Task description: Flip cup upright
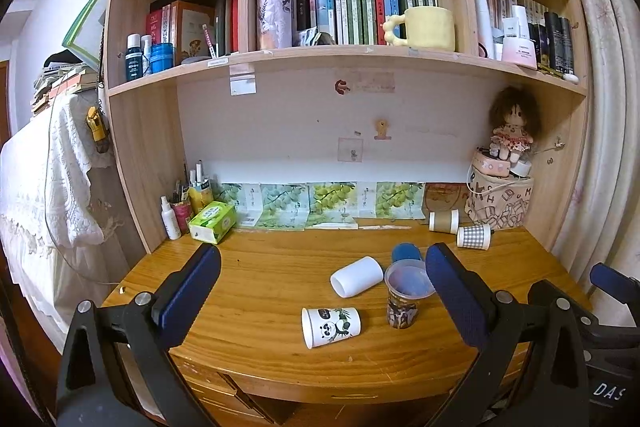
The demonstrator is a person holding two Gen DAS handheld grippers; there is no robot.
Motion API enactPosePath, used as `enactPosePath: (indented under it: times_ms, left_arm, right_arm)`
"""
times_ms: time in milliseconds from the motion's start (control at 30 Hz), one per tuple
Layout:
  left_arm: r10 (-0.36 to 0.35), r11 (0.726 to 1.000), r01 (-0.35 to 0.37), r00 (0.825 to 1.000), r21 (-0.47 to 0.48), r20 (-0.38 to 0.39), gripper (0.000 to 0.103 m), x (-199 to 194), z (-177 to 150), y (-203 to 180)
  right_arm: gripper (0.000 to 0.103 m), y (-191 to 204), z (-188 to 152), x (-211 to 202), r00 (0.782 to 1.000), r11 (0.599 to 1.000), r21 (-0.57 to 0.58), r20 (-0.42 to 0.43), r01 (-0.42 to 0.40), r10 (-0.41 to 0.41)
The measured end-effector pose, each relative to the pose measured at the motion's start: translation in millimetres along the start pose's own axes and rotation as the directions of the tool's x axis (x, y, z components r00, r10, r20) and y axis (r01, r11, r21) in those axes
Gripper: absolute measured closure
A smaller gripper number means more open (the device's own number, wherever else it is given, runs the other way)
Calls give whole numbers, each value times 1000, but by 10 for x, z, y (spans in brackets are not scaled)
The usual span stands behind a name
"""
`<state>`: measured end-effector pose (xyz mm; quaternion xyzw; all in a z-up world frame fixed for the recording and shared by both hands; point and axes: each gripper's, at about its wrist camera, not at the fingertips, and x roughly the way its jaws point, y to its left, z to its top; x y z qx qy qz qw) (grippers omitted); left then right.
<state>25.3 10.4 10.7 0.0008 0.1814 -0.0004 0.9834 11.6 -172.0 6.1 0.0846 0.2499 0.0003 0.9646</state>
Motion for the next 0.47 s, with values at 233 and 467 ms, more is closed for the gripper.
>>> enactPosePath:
  times_ms: [233,467]
  left_arm:
    - [-1,1000,1,1000,-1,-1,1,-5,-6,-32]
    - [-2,1000,2,1000,-2,-13,1,8,-30,-63]
  right_arm:
    - [0,-15,-11,22,1000,1000,2,-20,3,-2]
    - [0,-35,-22,22,1000,1000,8,-27,4,-4]
